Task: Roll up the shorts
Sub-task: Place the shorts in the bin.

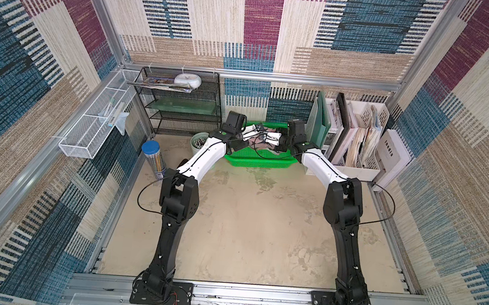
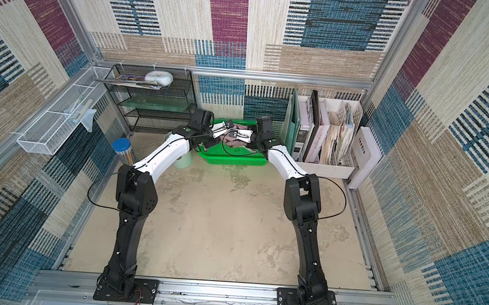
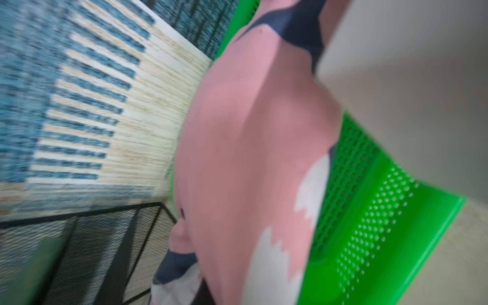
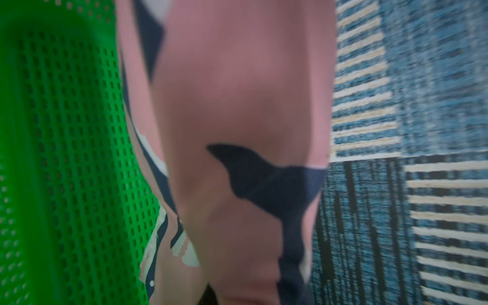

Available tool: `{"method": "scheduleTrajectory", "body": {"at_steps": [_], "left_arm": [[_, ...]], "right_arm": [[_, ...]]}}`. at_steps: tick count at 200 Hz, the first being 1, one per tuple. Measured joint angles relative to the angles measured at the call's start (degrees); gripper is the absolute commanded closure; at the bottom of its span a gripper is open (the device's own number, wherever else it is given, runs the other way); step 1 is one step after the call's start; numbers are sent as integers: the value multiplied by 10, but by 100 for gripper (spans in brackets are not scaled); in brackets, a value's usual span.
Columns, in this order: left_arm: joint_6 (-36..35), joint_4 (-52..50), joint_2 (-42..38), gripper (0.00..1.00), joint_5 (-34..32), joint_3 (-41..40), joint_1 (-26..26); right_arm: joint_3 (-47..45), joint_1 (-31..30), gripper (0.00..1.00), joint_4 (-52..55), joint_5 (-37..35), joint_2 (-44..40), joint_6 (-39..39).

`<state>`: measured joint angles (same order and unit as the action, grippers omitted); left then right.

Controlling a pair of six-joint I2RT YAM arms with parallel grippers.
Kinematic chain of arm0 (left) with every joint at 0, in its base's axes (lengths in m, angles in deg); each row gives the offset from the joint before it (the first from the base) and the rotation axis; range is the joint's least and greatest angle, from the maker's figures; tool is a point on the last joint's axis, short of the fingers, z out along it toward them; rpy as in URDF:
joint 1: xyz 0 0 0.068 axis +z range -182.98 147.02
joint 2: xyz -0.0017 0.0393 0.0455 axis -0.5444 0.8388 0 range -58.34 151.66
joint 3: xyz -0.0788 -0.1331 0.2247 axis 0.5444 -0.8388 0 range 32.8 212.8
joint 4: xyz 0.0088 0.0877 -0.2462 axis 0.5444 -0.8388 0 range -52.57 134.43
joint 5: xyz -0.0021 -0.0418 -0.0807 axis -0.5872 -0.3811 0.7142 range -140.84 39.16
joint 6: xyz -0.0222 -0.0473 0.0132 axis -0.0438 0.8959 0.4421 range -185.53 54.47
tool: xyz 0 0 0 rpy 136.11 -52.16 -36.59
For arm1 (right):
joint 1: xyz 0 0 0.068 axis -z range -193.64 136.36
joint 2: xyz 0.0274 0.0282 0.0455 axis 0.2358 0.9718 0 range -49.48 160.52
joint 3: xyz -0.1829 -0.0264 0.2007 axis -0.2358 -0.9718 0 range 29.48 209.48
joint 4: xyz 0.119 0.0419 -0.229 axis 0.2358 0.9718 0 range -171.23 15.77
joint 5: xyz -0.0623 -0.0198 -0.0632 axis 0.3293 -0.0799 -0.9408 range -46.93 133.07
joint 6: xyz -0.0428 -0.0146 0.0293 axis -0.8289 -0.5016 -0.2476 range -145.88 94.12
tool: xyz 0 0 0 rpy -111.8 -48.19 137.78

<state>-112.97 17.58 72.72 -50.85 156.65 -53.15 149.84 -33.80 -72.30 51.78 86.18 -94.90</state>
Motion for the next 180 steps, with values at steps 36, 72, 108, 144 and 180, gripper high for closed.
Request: {"method": "scheduleTrajectory", "body": {"at_steps": [36, 72, 108, 144, 180], "left_arm": [[6, -64, 49, 56, 99, 60, 23], [13, -129, 66, 41, 156, 97, 33], [19, -176, 77, 34, 187, 97, 31], [35, -203, 68, 31, 218, 110, 34], [56, -202, 64, 30, 254, 147, 34]], "right_arm": [[42, 19, 82, 30, 39, 25, 12], [48, 37, 73, 66, 43, 41, 3], [36, 33, 54, 107, 64, 50, -13], [36, 34, 0, 127, 79, 48, -16], [29, 34, 0, 147, 86, 34, -20]]}}
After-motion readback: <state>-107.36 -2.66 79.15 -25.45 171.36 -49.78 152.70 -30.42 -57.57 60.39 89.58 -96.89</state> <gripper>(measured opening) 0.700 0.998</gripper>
